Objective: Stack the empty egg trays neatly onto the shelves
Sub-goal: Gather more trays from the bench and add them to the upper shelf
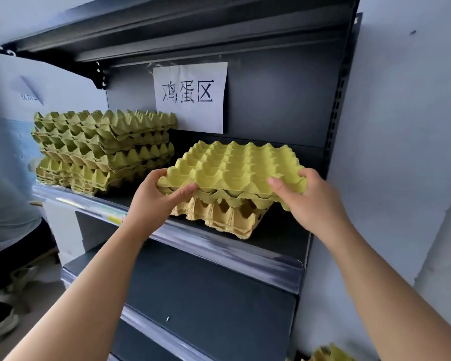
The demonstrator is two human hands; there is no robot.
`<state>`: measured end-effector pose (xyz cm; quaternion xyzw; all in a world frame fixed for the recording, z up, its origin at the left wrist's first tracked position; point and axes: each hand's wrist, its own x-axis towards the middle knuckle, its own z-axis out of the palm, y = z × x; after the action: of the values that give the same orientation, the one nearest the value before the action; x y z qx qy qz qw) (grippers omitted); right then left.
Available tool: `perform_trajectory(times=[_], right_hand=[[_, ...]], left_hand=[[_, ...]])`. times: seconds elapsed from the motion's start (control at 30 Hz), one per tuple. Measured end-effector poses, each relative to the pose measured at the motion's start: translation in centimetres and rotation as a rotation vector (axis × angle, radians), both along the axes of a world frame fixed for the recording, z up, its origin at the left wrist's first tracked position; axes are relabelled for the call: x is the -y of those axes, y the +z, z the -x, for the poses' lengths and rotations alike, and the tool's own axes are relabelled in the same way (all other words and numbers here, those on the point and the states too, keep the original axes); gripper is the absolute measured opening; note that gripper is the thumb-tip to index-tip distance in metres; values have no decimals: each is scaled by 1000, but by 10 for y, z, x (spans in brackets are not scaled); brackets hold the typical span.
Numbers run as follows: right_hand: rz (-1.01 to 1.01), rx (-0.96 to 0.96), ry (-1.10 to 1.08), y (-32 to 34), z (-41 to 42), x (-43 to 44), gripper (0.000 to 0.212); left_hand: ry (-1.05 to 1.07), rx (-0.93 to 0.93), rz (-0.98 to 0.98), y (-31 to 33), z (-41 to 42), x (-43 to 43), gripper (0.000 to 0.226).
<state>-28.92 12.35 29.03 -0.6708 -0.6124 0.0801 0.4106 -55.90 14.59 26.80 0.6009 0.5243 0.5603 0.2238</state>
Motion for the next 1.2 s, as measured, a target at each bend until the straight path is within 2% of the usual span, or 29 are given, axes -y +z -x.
perform_trajectory(times=[0.23, 0.4, 0.63, 0.8, 0.93, 1.07, 1.13, 1.2], right_hand=[[-15, 93, -131, -9, 43, -9, 88], [12, 61, -220, -16, 67, -8, 83], [36, 2, -333, -18, 80, -7, 81], [40, -29, -337, -15, 83, -5, 87], [43, -51, -341, -9, 86, -7, 84], [83, -24, -352, -15, 92, -11, 86], [97, 2, -358, -15, 94, -11, 87], [108, 25, -362, -13, 96, -9, 88]], left_hand=[[-91, -25, 21, -14, 40, -51, 72], [-195, -82, 46, -20, 57, -75, 77], [-198, -212, 47, -21, 66, -94, 86], [-217, -197, 51, -24, 67, -96, 75], [-203, -193, 28, -19, 70, -95, 81], [-267, -134, 58, -21, 75, -96, 66], [-294, -120, 86, -23, 77, -96, 73], [-234, -212, 88, -24, 77, -96, 86]])
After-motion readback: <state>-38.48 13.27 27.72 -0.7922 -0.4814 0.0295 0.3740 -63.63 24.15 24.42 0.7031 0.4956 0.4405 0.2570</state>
